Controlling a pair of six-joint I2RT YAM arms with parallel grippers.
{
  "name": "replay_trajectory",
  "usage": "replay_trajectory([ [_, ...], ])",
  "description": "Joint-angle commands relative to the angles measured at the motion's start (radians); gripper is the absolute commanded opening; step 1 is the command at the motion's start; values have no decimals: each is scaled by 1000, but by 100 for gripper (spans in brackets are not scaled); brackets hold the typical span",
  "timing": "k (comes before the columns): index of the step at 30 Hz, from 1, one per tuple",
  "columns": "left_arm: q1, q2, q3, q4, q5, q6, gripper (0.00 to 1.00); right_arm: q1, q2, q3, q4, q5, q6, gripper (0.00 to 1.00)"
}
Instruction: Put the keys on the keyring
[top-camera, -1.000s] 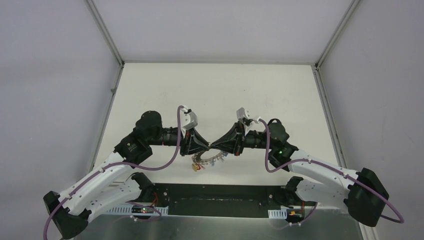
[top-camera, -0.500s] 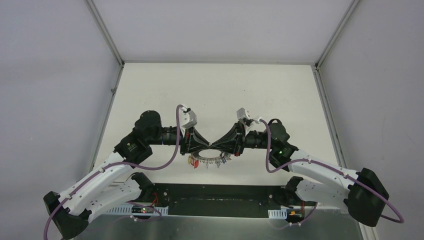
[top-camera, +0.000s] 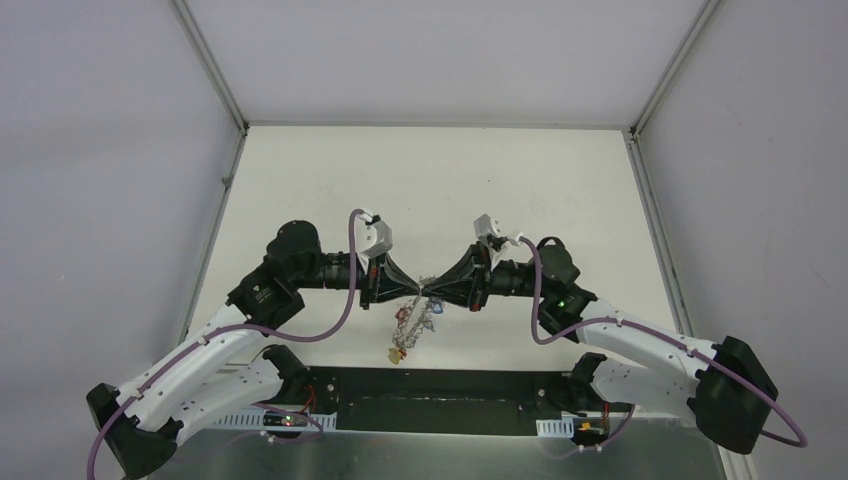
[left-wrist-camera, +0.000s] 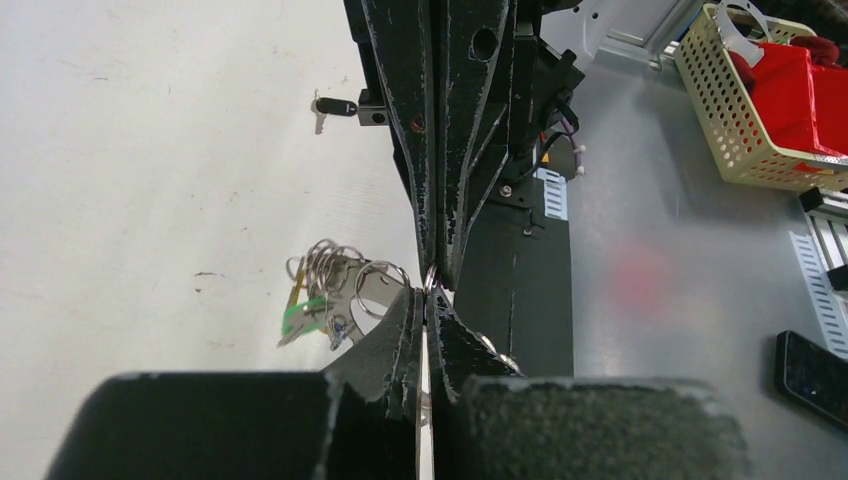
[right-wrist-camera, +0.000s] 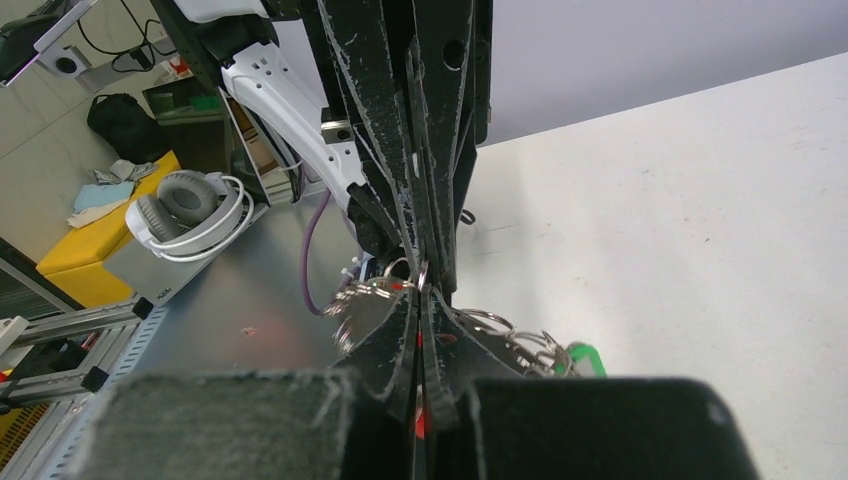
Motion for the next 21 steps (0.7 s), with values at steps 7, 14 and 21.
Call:
replay_trajectory([
  [7, 2, -11, 130, -145, -28, 80, 0, -4, -50, 15, 43, 89, 5, 24],
  [14, 0, 65, 302, -383, -45, 211, 0, -5, -61, 31, 7, 103, -12, 58],
  [21, -4, 172, 514, -637, -133, 299, 0, -5, -30, 80, -20, 63, -16, 64],
])
